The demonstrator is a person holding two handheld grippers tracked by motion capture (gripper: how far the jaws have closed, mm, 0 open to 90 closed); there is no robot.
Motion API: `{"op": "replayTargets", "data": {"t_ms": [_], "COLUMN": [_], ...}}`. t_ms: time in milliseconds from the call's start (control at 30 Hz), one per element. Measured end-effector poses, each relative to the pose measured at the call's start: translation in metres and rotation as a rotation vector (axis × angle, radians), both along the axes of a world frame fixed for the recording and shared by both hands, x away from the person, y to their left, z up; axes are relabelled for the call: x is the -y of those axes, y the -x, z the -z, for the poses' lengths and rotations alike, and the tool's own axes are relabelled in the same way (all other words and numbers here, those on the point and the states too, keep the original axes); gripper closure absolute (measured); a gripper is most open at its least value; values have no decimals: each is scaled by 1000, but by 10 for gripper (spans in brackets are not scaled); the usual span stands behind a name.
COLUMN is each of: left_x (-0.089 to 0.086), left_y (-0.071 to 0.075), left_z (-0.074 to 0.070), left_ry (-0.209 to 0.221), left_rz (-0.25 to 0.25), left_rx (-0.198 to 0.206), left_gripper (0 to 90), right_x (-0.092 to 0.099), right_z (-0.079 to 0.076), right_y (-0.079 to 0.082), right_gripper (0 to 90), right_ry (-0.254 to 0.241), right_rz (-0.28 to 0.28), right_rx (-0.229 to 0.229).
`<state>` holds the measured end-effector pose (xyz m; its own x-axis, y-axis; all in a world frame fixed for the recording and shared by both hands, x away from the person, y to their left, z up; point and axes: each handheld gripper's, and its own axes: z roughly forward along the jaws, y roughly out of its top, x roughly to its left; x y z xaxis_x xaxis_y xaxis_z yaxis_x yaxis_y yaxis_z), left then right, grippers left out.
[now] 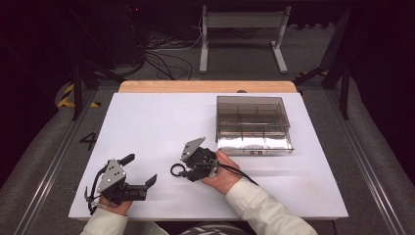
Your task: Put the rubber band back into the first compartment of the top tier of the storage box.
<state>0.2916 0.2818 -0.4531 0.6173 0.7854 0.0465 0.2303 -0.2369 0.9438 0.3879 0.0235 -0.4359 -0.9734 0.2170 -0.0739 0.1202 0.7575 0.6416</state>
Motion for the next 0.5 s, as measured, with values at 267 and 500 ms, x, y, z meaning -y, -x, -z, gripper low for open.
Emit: {"op": "replayTargets", "data": {"t_ms": [267, 500], "left_x": [0, 0], "left_y": [0, 0], "left_z": [0, 0], "left_ry": [2, 2], "left_rz": [-1, 2], "left_rx": [1, -1], "left_gripper": [4, 4], "right_x": [-7, -16], "right_z": [9, 17], "right_y": [-3, -1], "right_gripper": [563, 589], "right_ry": [-7, 7], "right_rz": [-12, -39], "right_rx": [-39, -35]}}
